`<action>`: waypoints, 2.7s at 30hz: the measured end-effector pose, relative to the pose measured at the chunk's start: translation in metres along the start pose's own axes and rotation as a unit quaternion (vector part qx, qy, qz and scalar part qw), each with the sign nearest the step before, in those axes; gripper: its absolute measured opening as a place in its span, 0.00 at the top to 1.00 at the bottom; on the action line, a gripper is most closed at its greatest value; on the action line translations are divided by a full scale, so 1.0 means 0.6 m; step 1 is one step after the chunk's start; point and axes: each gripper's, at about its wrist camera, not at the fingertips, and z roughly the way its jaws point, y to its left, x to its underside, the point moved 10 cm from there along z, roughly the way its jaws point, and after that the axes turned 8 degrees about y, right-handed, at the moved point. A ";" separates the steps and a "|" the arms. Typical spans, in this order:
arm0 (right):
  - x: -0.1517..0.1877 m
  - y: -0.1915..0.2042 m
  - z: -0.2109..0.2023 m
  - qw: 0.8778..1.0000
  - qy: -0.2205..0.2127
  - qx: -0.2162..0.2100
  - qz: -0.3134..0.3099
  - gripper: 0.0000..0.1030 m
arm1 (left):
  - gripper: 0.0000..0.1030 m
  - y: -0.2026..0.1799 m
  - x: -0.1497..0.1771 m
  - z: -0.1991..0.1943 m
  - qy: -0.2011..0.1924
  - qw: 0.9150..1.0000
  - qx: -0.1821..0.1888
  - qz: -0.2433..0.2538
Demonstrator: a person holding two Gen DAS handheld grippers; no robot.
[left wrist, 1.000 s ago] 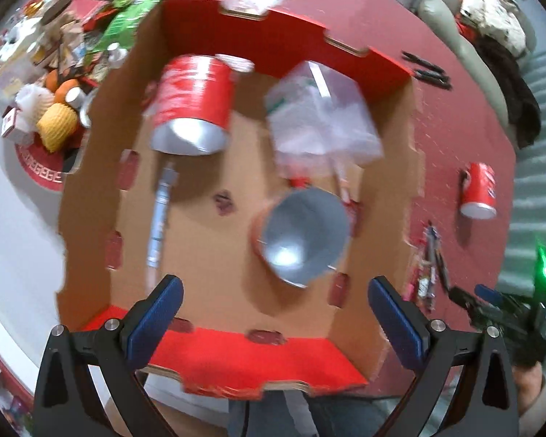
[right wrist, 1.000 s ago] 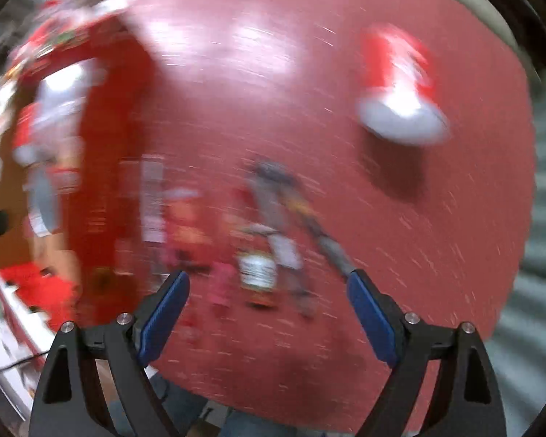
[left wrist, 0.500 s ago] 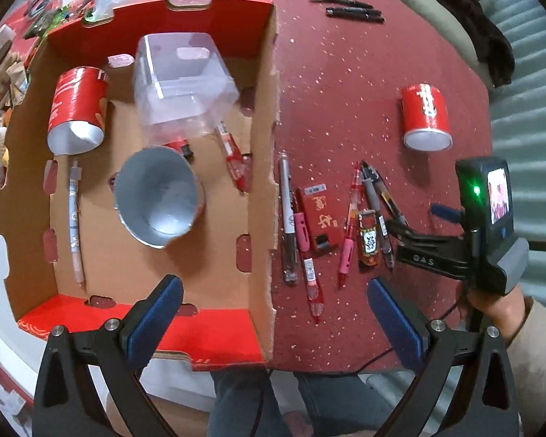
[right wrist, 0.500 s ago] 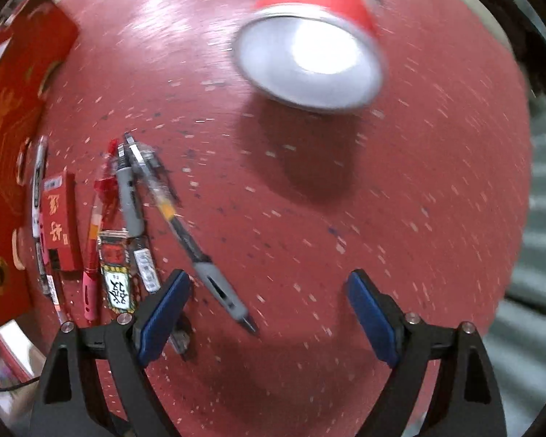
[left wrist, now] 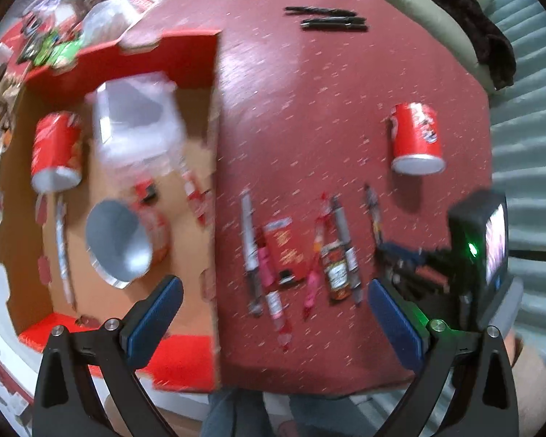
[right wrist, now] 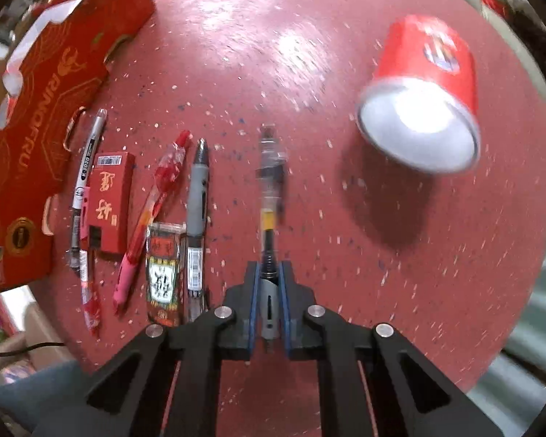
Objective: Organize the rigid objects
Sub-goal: 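Grasp the red paper cup with the left gripper while the right gripper grasps a clear pen, then carry the red paper cup and clear pen over the cardboard box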
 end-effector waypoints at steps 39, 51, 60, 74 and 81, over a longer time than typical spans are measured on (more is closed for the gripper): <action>0.131 -0.097 0.009 0.989 -0.016 0.008 0.143 0.66 | 0.00 -0.270 -0.222 0.236 -0.013 0.990 -0.110 0.085; 0.178 -0.105 -0.049 0.969 -0.052 -0.107 0.217 0.90 | 0.33 -0.278 -0.185 0.172 -0.041 0.984 -0.093 0.144; 0.232 -0.110 -0.082 0.953 -0.058 -0.146 0.258 0.90 | 0.33 -0.251 -0.061 0.121 -0.038 0.983 -0.076 0.163; 0.243 -0.034 -0.108 0.955 -0.065 -0.130 0.258 0.90 | 0.33 -0.190 0.101 0.050 -0.030 0.978 -0.057 0.200; 0.223 0.001 -0.145 0.963 -0.075 -0.114 0.234 0.90 | 0.33 -0.131 0.112 0.016 -0.039 0.980 -0.047 0.187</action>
